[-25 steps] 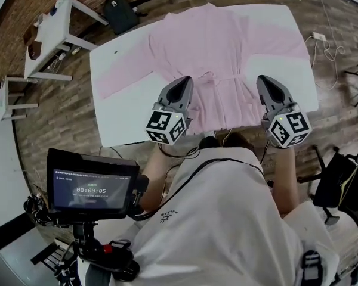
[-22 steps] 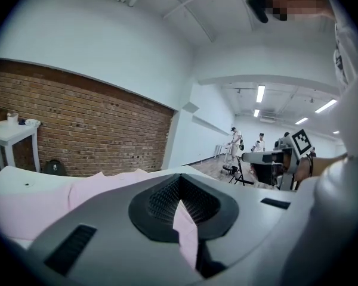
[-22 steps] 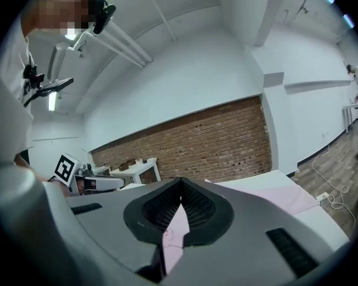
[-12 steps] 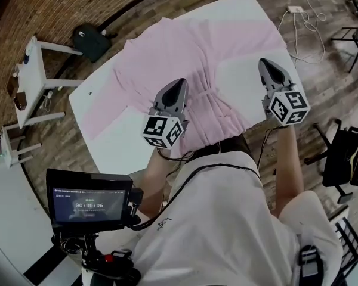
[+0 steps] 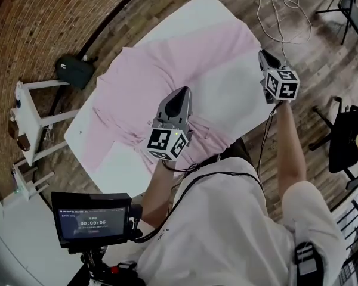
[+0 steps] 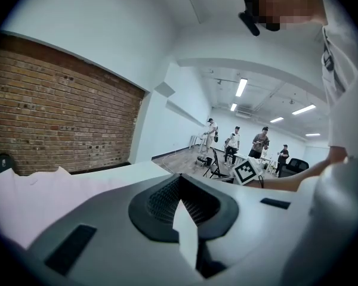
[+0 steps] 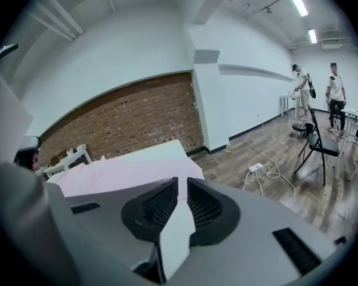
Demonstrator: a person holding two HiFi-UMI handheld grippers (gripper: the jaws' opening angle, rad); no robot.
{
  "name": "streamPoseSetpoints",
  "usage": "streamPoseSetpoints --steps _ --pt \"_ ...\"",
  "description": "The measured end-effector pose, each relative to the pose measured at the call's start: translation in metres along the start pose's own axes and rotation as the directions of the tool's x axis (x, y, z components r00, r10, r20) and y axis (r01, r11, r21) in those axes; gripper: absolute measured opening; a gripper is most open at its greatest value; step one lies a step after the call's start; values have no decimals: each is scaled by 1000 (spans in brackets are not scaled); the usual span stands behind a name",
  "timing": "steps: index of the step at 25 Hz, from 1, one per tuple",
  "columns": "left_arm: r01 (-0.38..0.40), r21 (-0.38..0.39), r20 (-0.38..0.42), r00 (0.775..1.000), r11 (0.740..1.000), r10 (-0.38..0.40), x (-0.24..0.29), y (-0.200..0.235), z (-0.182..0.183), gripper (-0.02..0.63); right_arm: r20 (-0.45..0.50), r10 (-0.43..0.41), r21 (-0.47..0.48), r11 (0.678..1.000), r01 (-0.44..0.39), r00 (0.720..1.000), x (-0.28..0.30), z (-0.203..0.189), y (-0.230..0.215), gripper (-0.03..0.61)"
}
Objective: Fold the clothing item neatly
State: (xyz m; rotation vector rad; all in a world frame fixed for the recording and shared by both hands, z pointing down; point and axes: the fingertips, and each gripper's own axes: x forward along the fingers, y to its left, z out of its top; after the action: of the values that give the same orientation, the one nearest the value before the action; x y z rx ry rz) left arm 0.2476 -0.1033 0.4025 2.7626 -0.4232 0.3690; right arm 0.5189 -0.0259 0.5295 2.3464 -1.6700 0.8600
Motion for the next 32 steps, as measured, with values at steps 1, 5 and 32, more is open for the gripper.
streamPoseSetpoints --steps 1,5,32 --pt "6 0 -6 1000 1000 -6 7 -4 -1 3 -21 -15 3 1000 15 1000 6 -6 -11 40" --pt "28 4 -37 999 1000 -28 29 -13 -9 3 -76 -32 19 999 33 997 31 -23 -38 108" --pt "-103 -38 -50 994 994 101 -9 13 -26 3 -127 108 -159 979 -128 986 51 24 11 35"
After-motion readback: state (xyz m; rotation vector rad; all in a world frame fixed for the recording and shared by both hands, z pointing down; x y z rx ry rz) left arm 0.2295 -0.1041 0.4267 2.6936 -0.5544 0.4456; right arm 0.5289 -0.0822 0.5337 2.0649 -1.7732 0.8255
